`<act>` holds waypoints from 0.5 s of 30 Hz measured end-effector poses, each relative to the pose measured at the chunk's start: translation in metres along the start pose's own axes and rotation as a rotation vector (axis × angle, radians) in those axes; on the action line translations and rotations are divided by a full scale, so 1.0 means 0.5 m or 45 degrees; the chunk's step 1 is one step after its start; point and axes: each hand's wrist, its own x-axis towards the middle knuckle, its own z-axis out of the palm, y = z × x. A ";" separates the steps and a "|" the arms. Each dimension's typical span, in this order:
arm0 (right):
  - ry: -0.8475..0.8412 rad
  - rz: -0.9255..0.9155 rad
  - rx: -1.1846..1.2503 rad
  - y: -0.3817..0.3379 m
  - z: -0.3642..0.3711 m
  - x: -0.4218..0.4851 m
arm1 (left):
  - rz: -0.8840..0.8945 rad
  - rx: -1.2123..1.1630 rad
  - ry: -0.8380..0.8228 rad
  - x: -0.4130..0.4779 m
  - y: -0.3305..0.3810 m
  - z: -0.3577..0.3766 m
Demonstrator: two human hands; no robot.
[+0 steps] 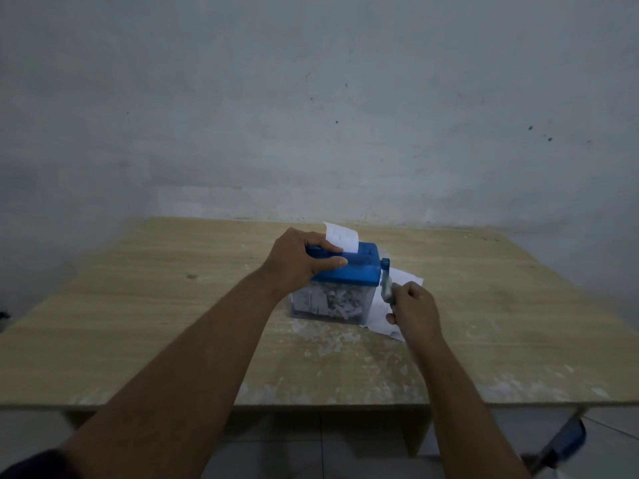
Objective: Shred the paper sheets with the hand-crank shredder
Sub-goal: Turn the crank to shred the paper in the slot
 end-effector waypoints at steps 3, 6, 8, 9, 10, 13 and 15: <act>0.031 -0.115 0.122 -0.060 -0.018 -0.030 | 0.006 0.017 0.007 -0.002 0.002 0.001; -0.018 -0.209 0.121 -0.117 -0.035 -0.022 | 0.003 -0.001 -0.011 -0.004 0.007 -0.002; -0.049 -0.276 0.049 -0.145 -0.043 -0.003 | 0.000 0.010 -0.037 0.000 0.009 -0.007; -0.078 -0.283 0.045 -0.157 -0.044 0.008 | 0.003 0.027 -0.051 0.001 0.010 -0.010; -0.116 -0.285 0.052 -0.170 -0.045 0.023 | 0.005 0.034 -0.062 0.001 0.011 -0.012; -0.217 -0.262 0.031 -0.194 -0.039 0.083 | -0.007 0.011 -0.072 -0.001 0.011 -0.012; -0.209 -0.233 -0.003 -0.186 -0.025 0.123 | -0.002 0.002 -0.068 -0.001 0.012 -0.012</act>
